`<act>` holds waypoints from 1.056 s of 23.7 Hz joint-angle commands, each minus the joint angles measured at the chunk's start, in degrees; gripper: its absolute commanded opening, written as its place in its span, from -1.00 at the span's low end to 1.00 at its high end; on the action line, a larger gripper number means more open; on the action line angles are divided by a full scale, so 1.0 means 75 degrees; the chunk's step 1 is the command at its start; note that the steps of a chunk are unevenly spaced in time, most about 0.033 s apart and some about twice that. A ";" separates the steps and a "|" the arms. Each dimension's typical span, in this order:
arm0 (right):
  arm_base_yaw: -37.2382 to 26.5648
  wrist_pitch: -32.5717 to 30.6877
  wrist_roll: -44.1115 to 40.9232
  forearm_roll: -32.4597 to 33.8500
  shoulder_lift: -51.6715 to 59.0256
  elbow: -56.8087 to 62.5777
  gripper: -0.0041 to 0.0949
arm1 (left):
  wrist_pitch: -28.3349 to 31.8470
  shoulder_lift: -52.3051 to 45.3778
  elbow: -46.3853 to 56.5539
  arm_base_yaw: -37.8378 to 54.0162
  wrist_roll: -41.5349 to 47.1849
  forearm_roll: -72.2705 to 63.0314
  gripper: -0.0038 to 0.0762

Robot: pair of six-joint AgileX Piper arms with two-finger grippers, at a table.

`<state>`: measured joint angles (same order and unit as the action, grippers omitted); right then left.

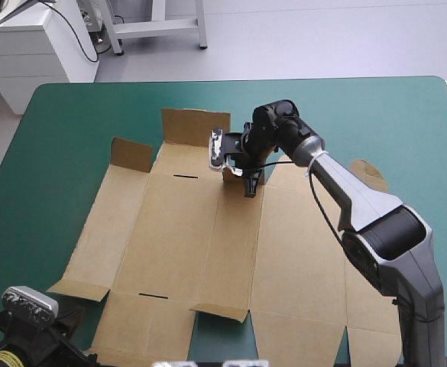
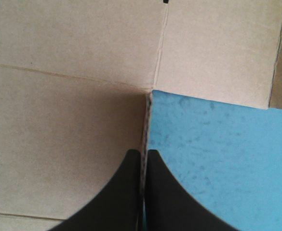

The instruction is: Fold the box

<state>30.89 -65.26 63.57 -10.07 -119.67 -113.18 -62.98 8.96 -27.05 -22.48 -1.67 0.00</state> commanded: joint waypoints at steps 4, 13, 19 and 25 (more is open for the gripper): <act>0.0128 0.0104 0.0264 0.0036 0.0477 -0.0274 -0.96 | 0.0467 0.0131 -0.0169 -0.0038 0.0068 -0.0111 -0.92; 0.0128 0.0306 -0.0275 0.0328 0.0477 -0.0274 -0.92 | 0.0467 0.0131 -0.0169 -0.0038 0.0068 -0.0111 -0.92; 0.0128 0.0400 0.0045 0.0328 0.0477 -0.0274 -0.41 | 0.0467 0.0131 -0.0169 -0.0038 0.0068 -0.0111 -0.92; 0.0128 0.0484 -0.0013 0.0406 0.0532 -0.0274 -0.19 | 0.0467 0.0131 -0.0169 -0.0038 0.0068 -0.0111 -0.92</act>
<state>31.80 -63.14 63.29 -7.42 -119.67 -113.29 -62.98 8.96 -27.05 -22.48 -1.67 0.00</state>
